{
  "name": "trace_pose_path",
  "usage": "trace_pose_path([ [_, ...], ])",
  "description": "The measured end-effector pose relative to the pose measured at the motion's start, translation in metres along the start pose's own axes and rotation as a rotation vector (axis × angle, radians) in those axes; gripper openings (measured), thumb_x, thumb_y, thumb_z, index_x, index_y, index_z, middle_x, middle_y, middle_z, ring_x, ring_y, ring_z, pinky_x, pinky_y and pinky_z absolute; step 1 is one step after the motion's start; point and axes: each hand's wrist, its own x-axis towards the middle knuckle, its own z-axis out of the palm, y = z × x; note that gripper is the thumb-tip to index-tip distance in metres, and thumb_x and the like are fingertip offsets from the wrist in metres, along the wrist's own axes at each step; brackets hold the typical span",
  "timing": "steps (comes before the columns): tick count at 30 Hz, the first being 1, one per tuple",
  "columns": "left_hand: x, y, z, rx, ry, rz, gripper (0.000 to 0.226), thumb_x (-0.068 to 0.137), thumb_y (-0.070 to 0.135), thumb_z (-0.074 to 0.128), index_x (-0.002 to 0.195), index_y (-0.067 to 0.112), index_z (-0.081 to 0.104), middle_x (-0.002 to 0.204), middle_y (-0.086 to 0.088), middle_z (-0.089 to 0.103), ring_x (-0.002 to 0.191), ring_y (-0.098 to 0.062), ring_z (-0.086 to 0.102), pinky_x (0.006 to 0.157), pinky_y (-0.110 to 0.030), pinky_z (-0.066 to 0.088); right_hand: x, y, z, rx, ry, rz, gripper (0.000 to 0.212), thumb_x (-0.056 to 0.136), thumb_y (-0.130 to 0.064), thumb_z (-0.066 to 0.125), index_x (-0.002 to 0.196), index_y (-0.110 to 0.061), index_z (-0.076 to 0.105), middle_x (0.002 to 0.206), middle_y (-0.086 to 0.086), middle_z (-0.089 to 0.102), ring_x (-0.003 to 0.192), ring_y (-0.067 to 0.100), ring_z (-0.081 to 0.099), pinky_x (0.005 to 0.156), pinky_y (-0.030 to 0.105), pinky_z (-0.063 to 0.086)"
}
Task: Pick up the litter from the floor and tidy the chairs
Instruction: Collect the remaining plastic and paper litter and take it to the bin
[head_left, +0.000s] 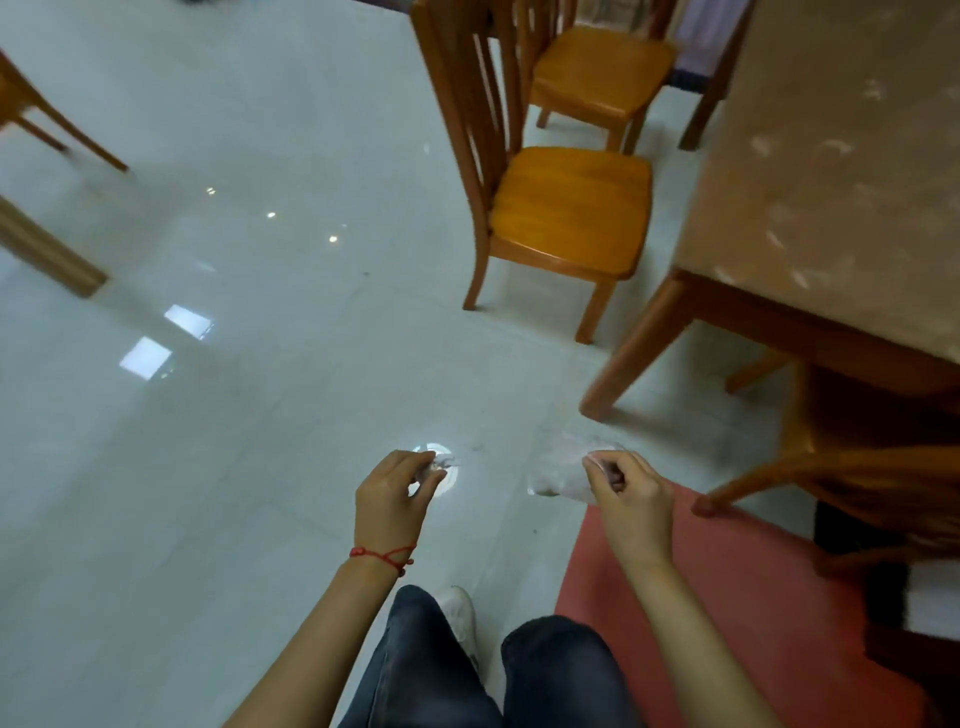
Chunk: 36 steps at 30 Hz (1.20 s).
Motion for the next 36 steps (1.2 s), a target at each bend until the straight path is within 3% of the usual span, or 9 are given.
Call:
trace_pose_path([
  [7, 0.053, -0.066, -0.055, 0.033, 0.151, -0.18, 0.019, 0.064, -0.005, 0.079, 0.081, -0.002, 0.071, 0.072, -0.014, 0.069, 0.06, -0.022, 0.062, 0.065, -0.03, 0.053, 0.072, -0.088, 0.092, 0.062, -0.193, -0.114, 0.005, 0.08, -0.001, 0.065, 0.076, -0.004, 0.065, 0.07, -0.004, 0.055, 0.06, 0.0, 0.048, 0.06, 0.002, 0.035],
  [12, 0.107, -0.101, -0.07, 0.063, 0.238, -0.28, 0.019, 0.063, -0.005, 0.08, 0.08, -0.004, 0.071, 0.073, -0.015, 0.069, 0.06, -0.023, 0.063, 0.066, -0.031, 0.052, 0.137, -0.13, 0.155, 0.032, -0.318, -0.249, 0.002, 0.08, -0.003, 0.066, 0.079, -0.004, 0.066, 0.068, 0.0, 0.055, 0.059, 0.004, 0.045, 0.057, 0.002, 0.035],
  [21, 0.233, -0.138, -0.102, 0.132, 0.353, -0.382, 0.016, 0.064, -0.004, 0.079, 0.079, -0.003, 0.071, 0.073, -0.015, 0.07, 0.061, -0.023, 0.064, 0.067, -0.028, 0.05, 0.263, -0.19, 0.246, 0.034, -0.544, -0.355, 0.006, 0.084, -0.011, 0.064, 0.087, -0.007, 0.067, 0.077, 0.004, 0.062, 0.067, 0.014, 0.055, 0.061, 0.016, 0.045],
  [24, 0.27, -0.156, -0.113, 0.131, 0.374, -0.388, 0.016, 0.066, -0.004, 0.078, 0.08, -0.001, 0.071, 0.075, -0.014, 0.07, 0.064, -0.02, 0.063, 0.065, -0.023, 0.05, 0.297, -0.21, 0.277, 0.028, -0.555, -0.385, 0.004, 0.083, -0.008, 0.065, 0.085, -0.005, 0.067, 0.075, 0.002, 0.06, 0.066, 0.012, 0.052, 0.06, 0.013, 0.041],
  [29, 0.338, -0.204, -0.135, 0.145, 0.343, -0.408, 0.017, 0.067, -0.002, 0.078, 0.082, -0.003, 0.071, 0.076, -0.016, 0.07, 0.063, -0.025, 0.064, 0.067, -0.029, 0.052, 0.347, -0.24, 0.334, -0.001, -0.555, -0.409, 0.003, 0.081, -0.002, 0.066, 0.079, -0.004, 0.065, 0.07, -0.003, 0.055, 0.061, 0.015, 0.05, 0.058, 0.02, 0.038],
  [33, 0.41, -0.255, -0.162, 0.141, 0.325, -0.374, 0.018, 0.066, -0.002, 0.078, 0.083, -0.004, 0.071, 0.078, -0.017, 0.071, 0.065, -0.026, 0.065, 0.068, -0.032, 0.053, 0.389, -0.272, 0.389, -0.027, -0.517, -0.403, 0.007, 0.079, 0.001, 0.066, 0.075, -0.004, 0.064, 0.067, -0.004, 0.051, 0.057, 0.008, 0.045, 0.059, 0.005, 0.033],
  [36, 0.465, -0.289, -0.192, 0.136, 0.301, -0.34, 0.019, 0.066, -0.002, 0.079, 0.083, -0.004, 0.071, 0.079, -0.017, 0.071, 0.066, -0.027, 0.066, 0.069, -0.033, 0.054, 0.42, -0.302, 0.429, -0.045, -0.477, -0.367, 0.008, 0.079, 0.001, 0.066, 0.074, -0.005, 0.064, 0.067, -0.004, 0.052, 0.057, 0.006, 0.045, 0.057, 0.005, 0.033],
])
